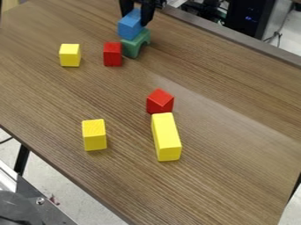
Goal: Put the blue cuboid on top of the green cuboid
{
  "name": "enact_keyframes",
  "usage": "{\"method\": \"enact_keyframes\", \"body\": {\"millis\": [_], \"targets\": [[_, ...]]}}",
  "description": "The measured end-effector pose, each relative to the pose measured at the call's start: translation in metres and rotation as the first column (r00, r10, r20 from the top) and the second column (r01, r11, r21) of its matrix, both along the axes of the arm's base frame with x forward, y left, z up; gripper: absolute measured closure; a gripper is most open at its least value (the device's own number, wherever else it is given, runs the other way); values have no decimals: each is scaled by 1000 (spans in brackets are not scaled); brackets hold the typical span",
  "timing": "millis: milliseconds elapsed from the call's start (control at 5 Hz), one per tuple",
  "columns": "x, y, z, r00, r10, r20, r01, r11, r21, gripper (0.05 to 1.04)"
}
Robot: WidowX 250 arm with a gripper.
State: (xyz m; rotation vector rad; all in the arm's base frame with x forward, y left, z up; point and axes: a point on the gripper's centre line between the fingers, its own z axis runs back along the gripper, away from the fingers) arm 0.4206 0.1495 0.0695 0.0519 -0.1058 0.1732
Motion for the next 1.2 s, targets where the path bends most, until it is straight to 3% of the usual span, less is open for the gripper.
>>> {"method": "enact_keyframes", "body": {"millis": [1000,1200], "targets": [[-2,-15,0,1000,0,6,0,1000,-5,516],[-1,-16,0,1000,-3,7,3,1000,-6,465]]}}
